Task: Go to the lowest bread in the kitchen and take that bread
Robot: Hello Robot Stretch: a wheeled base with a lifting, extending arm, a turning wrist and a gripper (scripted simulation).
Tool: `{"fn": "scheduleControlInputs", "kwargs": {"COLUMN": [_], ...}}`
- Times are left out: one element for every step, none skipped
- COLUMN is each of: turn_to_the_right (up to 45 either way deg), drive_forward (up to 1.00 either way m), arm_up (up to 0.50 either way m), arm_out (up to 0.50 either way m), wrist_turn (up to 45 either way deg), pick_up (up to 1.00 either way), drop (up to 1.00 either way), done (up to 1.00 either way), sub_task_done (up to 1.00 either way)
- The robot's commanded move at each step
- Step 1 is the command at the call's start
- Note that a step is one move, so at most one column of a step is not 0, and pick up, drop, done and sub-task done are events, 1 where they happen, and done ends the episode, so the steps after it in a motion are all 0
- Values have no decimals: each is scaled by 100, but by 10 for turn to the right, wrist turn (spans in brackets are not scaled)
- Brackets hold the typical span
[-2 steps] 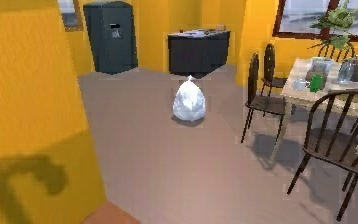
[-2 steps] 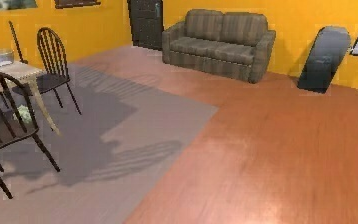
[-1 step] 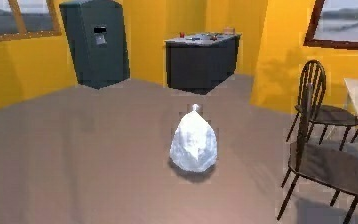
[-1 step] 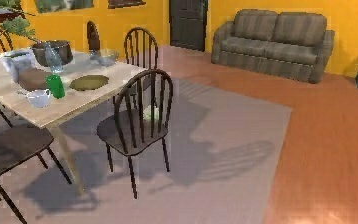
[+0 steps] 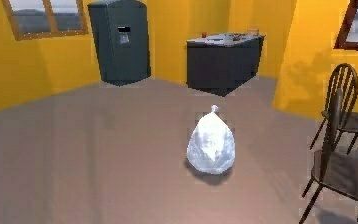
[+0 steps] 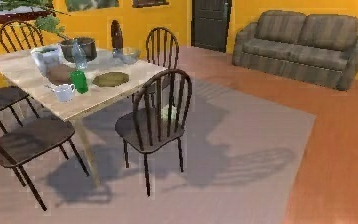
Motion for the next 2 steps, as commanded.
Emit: {"fn": "scheduleControlInputs", "kwargs": {"turn_to_the_right": [0,-60], "drive_forward": [30,0], "arm_up": [0,0], "arm_out": [0,0], "wrist_turn": [0,0], "pick_up": [0,0], "drop": [0,0], "done": [0,0], "sub_task_done": [0,0]}}
